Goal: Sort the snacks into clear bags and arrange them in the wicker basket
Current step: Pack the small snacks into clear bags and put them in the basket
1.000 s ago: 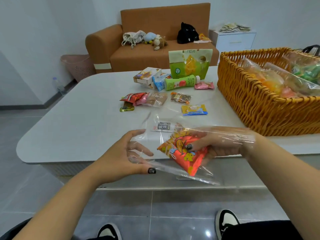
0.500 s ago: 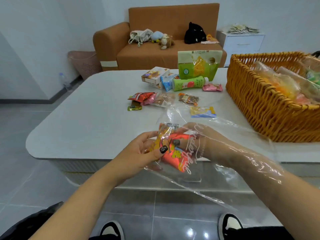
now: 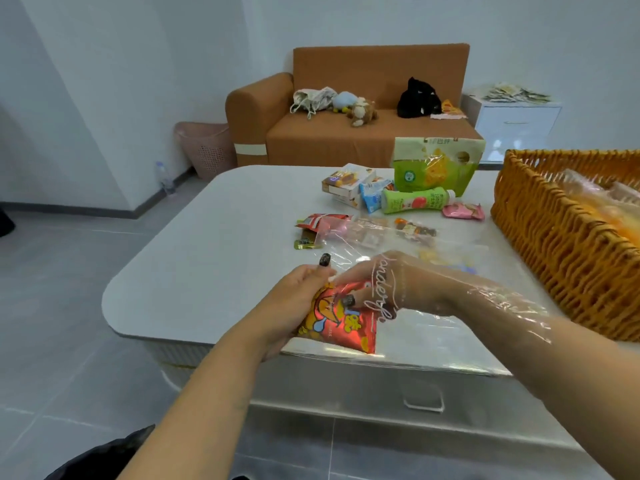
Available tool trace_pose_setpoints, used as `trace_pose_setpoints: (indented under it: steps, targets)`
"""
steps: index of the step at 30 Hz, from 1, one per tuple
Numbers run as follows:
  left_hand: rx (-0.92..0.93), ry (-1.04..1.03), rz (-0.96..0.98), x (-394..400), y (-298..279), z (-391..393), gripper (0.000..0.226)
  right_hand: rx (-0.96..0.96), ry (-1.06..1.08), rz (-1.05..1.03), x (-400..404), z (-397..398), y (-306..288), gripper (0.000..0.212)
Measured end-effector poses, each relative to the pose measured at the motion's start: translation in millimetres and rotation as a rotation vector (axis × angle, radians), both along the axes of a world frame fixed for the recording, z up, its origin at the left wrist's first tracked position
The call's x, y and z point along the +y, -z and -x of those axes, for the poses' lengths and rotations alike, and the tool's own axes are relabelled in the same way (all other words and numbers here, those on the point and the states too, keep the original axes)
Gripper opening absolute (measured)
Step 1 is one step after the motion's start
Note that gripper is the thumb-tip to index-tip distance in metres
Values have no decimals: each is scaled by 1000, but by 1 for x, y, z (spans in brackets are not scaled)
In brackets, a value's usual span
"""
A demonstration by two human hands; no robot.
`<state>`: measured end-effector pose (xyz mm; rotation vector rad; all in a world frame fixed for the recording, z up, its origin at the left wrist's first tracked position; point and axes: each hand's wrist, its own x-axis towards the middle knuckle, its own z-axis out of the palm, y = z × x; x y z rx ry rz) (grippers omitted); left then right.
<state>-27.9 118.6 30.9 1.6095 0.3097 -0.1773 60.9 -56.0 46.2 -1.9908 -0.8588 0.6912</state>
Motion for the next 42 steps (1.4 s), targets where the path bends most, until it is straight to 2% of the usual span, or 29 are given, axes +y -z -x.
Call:
trace_pose_setpoints:
  steps: [6, 8, 10, 13, 16, 18, 22, 24, 26, 28, 32, 35, 37, 39, 40, 42]
  targets:
    - [-28, -49, -51, 18, 3, -12, 31, 31, -77, 63, 28, -16, -9, 35]
    - [3, -22, -90, 17, 12, -15, 27, -69, -174, 159, 37, -17, -3, 13]
    - [32, -17, -103, 16, 19, -19, 22, -119, -198, 251, 41, -18, 3, 11]
    - [15, -154, -23, 19, 20, -28, 23, -35, -50, 164, 41, -28, -2, 21]
    - [-14, -342, 42, 32, 19, -37, 22, 31, 30, 89, 38, -46, -18, 12]
    - [-23, -480, 43, 47, 22, -43, 25, 31, 160, 0, 38, -66, -22, 15]
    - [-12, -691, 9, 73, 29, -55, 41, -11, 627, -240, 50, -111, -6, 18]
    - [-26, -774, 24, 80, 29, -59, 45, -53, 770, -250, 64, -134, 13, 20]
    - [-61, -841, -22, 86, 27, -62, 46, -184, 844, -178, 75, -158, 32, 28]
    - [-110, -920, -60, 92, 25, -63, 41, -318, 802, -89, 87, -175, 43, 40]
    - [-96, -973, 32, 101, 20, -66, 39, -416, 428, 179, 115, -186, 63, 73]
    - [-73, -960, 106, 105, 16, -68, 29, -450, 273, 278, 131, -185, 74, 76]
    - [-71, -951, 143, 104, 13, -68, 30, -625, 210, 462, 138, -186, 83, 72]
    - [-74, -930, 165, 102, 13, -68, 26, -750, 250, 578, 142, -185, 89, 50]
    - [-79, -919, 168, 102, 13, -68, 24, -810, 283, 581, 141, -182, 90, 38]
    - [-89, -900, 163, 102, 12, -67, 22, -864, 338, 519, 136, -169, 83, 25]
